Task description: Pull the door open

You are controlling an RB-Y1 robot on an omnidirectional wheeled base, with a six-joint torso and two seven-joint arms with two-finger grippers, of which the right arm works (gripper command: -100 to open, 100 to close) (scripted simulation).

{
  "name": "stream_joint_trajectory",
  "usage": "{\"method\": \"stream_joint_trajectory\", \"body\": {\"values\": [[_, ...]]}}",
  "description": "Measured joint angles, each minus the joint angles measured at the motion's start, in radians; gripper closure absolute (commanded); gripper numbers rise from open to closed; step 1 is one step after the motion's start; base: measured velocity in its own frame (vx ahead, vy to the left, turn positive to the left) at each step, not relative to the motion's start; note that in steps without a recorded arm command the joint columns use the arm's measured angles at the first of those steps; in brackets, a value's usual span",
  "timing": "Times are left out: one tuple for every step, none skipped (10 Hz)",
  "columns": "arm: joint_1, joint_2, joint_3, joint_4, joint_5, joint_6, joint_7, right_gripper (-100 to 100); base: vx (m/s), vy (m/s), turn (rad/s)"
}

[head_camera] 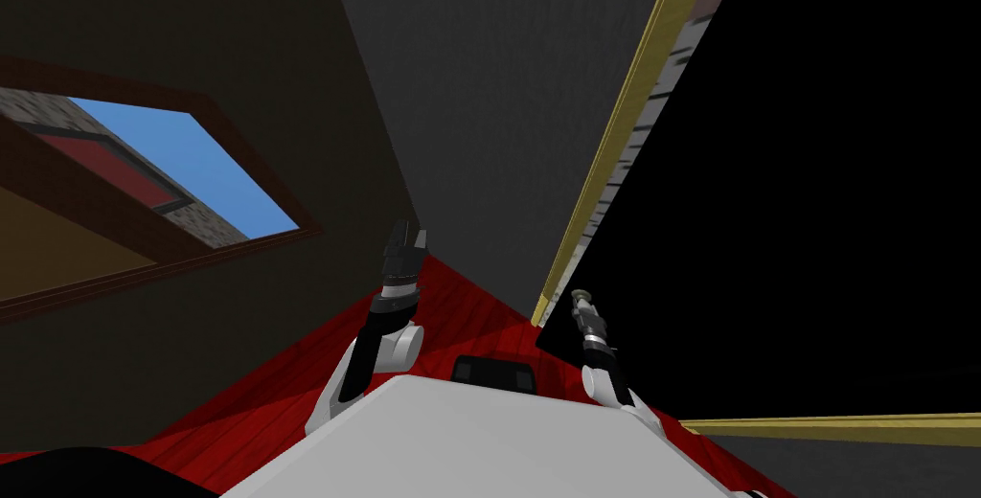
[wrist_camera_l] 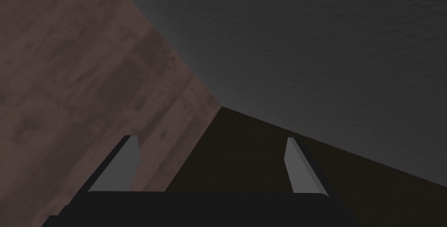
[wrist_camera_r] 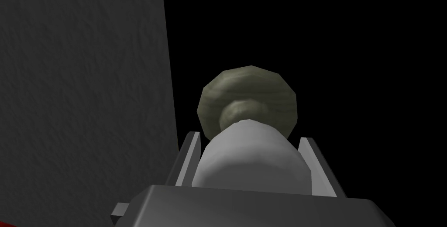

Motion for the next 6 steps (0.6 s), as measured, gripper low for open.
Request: {"method": "stream_joint_trajectory", "body": {"values": [[0.002,-0.009,0.007,-0.003,0.003,-0.003,-0.009,100,-0.210,-0.013,0.090],[0.003,-0.018,0.016,-0.006,0.007,-0.008,-0.022,100,-0.211,-0.028,0.084],[0.012,-0.024,0.026,-0.019,0.011,-0.006,-0.031,100,-0.215,-0.038,0.076],[0.014,-0.029,0.040,-0.017,0.018,-0.009,-0.045,100,-0.222,-0.014,0.089],[0.019,-0.037,0.054,-0.016,0.024,-0.015,-0.061,100,-0.287,-0.022,0.092],[0.024,-0.048,0.070,-0.020,0.030,-0.020,-0.081,100,-0.256,-0.036,0.094]]}}
